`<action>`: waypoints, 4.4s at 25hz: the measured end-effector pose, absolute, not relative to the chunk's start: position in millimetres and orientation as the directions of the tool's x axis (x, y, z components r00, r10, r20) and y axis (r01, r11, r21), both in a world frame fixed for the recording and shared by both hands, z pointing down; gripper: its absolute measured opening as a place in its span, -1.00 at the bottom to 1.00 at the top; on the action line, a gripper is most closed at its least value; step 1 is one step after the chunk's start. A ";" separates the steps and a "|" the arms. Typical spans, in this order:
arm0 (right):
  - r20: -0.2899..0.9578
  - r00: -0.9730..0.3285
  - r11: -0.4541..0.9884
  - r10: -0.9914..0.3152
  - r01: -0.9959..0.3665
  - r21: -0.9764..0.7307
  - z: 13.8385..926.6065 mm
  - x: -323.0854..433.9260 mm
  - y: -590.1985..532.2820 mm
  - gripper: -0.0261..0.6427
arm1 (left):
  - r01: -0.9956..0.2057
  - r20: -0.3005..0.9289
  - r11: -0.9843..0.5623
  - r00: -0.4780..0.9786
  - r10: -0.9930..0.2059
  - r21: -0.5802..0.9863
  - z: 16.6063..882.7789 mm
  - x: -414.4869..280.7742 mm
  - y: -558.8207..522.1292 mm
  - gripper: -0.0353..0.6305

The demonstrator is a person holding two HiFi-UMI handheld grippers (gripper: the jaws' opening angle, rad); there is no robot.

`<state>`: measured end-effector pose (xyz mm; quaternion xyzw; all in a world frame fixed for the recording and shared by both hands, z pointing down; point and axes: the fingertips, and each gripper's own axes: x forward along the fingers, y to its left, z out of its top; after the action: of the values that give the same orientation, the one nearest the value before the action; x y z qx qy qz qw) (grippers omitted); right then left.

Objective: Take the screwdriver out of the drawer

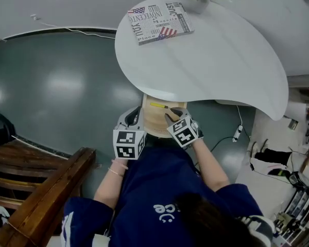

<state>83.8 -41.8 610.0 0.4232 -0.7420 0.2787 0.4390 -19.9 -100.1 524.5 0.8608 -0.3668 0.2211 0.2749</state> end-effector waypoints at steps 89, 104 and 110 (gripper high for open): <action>0.977 -0.214 0.861 -0.011 -0.499 -0.100 724.6 58.7 -39.1 -0.69 | -0.937 0.780 -0.300 0.321 -0.537 0.179 570.1 -71.9 -43.9 -0.88; 0.943 -0.324 0.795 -0.079 -0.591 -0.137 660.7 56.8 -35.8 -0.69 | -0.908 0.736 -0.379 0.379 -0.561 0.178 558.3 -59.3 -79.2 -0.88; 0.928 -0.346 0.767 -0.140 -0.630 -0.119 634.8 58.7 -40.3 -0.69 | -0.887 0.711 -0.426 0.415 -0.567 0.178 549.5 -45.7 -95.8 -0.88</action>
<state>58.7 -40.3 634.8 0.2451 -0.7852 0.2373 0.5168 -45.7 -95.8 549.5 0.7940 -0.4578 0.2877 0.2780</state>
